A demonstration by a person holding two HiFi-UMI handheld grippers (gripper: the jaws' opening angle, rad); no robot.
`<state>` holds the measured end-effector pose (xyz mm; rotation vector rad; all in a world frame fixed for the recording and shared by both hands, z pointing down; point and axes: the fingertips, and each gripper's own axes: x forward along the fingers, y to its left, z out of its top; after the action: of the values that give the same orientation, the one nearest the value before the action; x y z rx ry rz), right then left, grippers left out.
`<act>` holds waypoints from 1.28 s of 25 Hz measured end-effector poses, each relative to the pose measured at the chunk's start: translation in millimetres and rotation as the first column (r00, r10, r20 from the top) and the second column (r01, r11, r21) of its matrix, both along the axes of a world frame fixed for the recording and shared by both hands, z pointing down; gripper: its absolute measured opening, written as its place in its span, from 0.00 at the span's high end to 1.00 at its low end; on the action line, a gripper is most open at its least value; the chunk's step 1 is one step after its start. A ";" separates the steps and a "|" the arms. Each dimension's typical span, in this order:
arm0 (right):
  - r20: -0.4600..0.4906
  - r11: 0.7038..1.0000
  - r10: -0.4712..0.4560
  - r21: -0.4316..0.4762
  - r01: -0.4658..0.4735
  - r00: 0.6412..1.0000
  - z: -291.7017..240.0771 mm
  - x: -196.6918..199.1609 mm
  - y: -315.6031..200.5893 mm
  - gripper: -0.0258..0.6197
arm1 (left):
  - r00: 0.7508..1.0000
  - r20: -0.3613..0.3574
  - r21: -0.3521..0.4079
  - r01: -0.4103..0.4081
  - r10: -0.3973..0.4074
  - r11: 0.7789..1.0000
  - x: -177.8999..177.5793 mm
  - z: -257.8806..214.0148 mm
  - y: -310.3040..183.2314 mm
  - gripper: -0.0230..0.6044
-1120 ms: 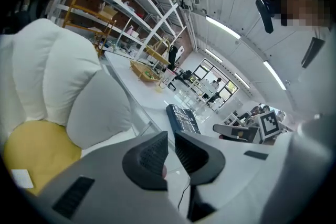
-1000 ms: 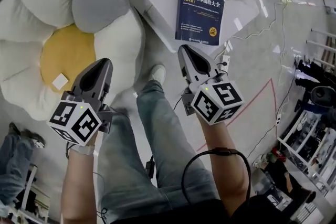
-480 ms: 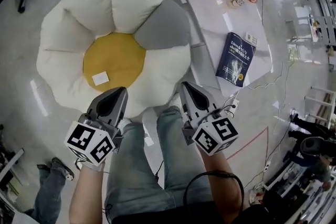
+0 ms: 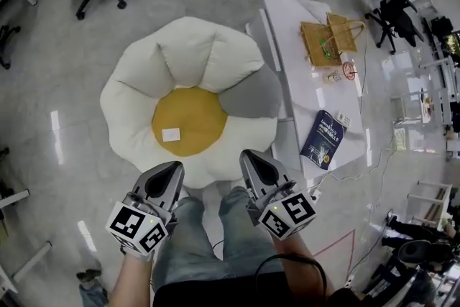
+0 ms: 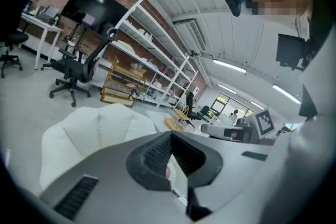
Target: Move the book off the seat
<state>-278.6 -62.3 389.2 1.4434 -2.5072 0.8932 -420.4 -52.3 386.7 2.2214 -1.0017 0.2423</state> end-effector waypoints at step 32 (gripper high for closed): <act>0.097 0.920 -0.271 0.319 0.228 0.958 -312.0 -3.5 -28.0 0.94 | 1.000 -0.025 0.274 0.022 -0.016 0.961 63.3 -285.9 -19.0 0.95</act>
<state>-282.1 -90.3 77.2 1.1195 -2.9561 0.5998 -357.1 -71.4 100.8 2.4556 -1.0993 0.0717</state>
